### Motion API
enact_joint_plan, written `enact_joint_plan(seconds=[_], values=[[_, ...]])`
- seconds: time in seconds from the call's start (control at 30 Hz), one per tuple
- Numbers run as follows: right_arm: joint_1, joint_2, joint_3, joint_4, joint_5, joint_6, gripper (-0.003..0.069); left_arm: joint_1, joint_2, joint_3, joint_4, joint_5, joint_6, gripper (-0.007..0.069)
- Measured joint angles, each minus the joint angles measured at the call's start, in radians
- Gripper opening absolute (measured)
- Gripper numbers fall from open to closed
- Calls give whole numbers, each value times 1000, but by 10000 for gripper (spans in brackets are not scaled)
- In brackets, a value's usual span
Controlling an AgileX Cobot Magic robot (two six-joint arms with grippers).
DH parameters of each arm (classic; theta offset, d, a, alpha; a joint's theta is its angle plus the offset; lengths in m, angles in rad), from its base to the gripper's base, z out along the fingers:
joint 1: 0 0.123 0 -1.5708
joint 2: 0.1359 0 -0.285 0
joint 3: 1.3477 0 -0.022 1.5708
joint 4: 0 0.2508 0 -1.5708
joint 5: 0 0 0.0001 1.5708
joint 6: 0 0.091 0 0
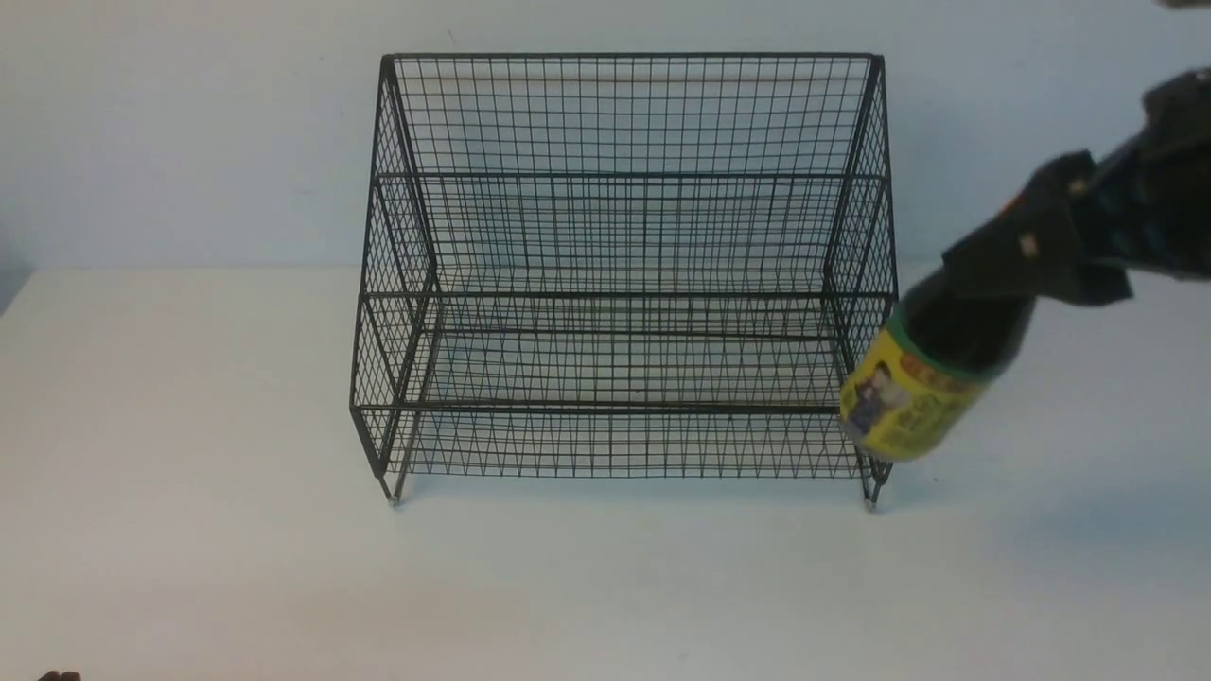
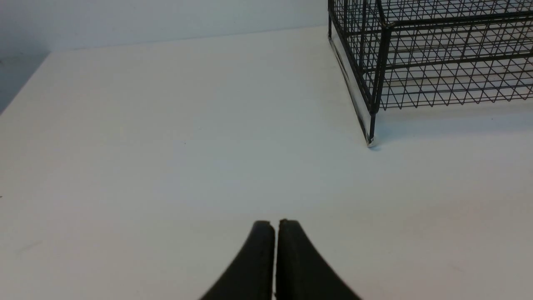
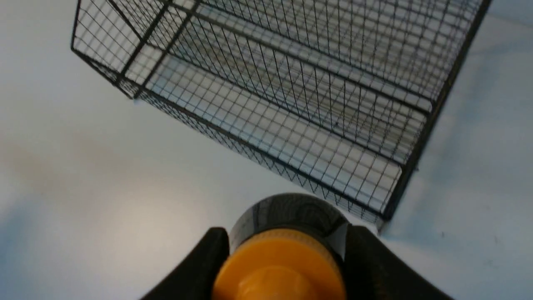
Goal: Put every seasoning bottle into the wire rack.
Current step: Use the right arm to put the condiment bottle back on the shelf
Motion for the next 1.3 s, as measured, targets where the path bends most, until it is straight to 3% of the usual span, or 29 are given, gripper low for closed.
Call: enact_joint_plan(seconds=[0.3, 0.53, 1.13, 1.23, 1.3], values=[[1, 284, -219, -32, 9, -35, 325, 0, 0, 0, 0, 0, 0, -5], [1, 394, -225, -125, -6, -35, 325, 0, 0, 0, 0, 0, 0, -5], [2, 502, -225, -114, -1, 37, 325, 0, 0, 0, 0, 0, 0, -5], [2, 502, -225, -122, 11, 37, 353, 0, 0, 0, 0, 0, 0, -5], [2, 502, -230, -127, 24, 39, 441, 0, 0, 0, 0, 0, 0, -5]])
